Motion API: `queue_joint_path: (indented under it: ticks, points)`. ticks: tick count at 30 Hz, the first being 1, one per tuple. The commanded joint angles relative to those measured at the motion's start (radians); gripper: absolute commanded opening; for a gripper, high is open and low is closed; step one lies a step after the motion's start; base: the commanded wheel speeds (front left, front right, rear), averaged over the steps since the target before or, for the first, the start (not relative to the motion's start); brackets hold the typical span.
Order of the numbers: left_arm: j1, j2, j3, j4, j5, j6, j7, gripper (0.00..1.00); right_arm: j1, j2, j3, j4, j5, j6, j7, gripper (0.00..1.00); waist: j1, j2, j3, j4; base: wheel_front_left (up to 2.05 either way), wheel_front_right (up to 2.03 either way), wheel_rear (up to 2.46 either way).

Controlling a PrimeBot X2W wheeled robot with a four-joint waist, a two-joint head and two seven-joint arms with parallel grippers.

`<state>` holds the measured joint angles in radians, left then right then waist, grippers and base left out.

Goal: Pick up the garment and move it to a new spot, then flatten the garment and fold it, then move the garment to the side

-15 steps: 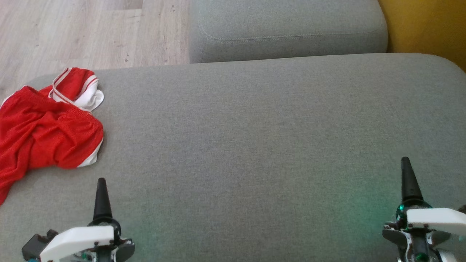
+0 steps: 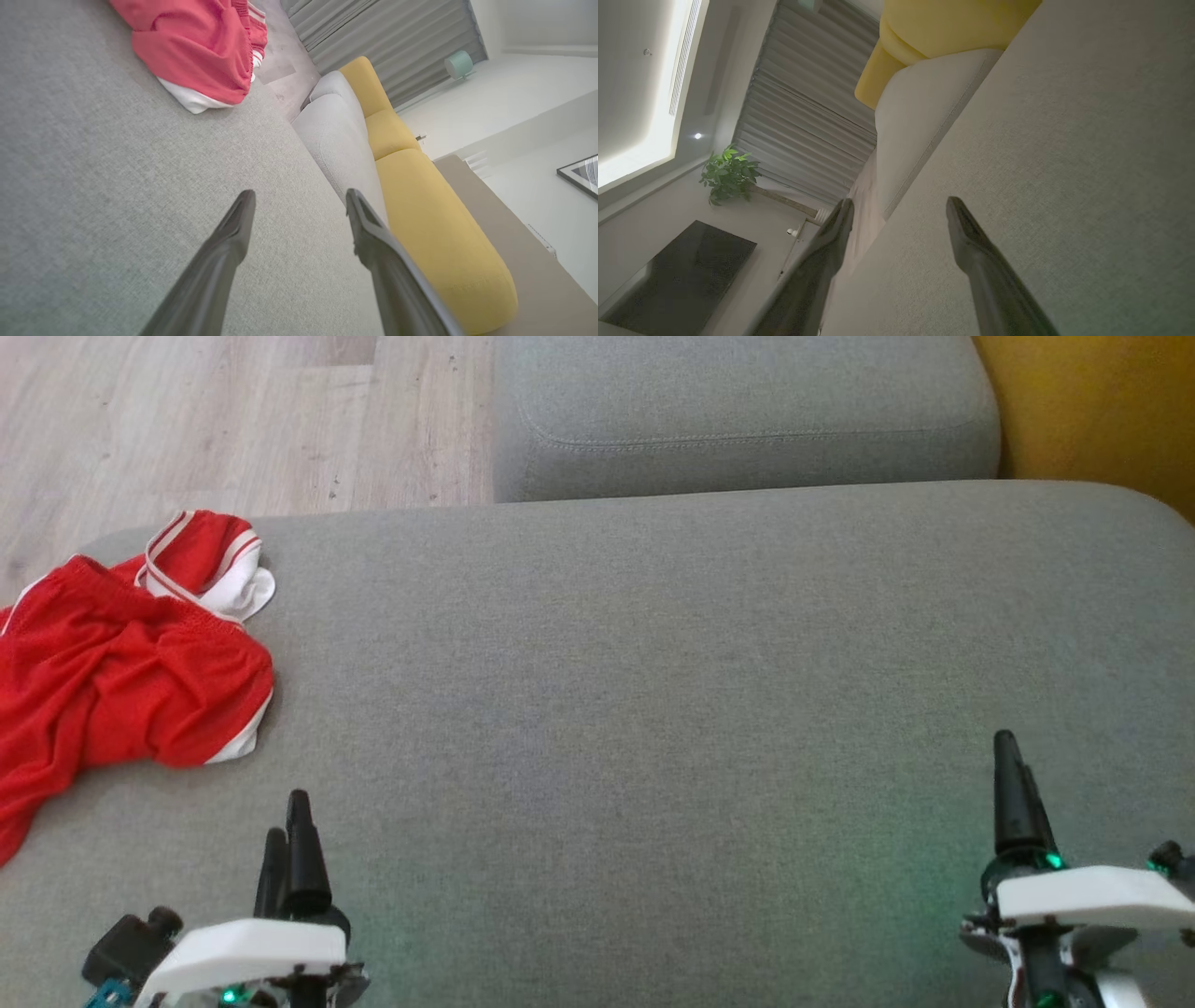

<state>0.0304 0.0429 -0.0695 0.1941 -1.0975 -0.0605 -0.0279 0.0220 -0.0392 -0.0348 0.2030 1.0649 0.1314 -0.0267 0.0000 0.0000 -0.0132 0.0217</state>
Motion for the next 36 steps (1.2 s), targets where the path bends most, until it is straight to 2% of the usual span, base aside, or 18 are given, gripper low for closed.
queue_joint_path:
  ticks: [1, 36]
  points:
    - [-0.017, 0.006, 0.000, -0.042, 0.055, 0.007, -0.013, 1.00, -0.012, -0.006, 0.020, -0.045, -0.050, 0.000, -0.015, 1.00, 0.0000, 0.0000, -0.001, 0.001, 0.00, 0.00, 0.00]
    - [0.030, 0.007, -0.053, -0.047, 0.488, 0.061, -0.114, 1.00, 0.012, -0.009, 0.107, -0.064, -0.517, -0.001, -0.115, 1.00, 0.0000, 0.0000, -0.009, 0.022, 0.00, 0.00, 0.00]
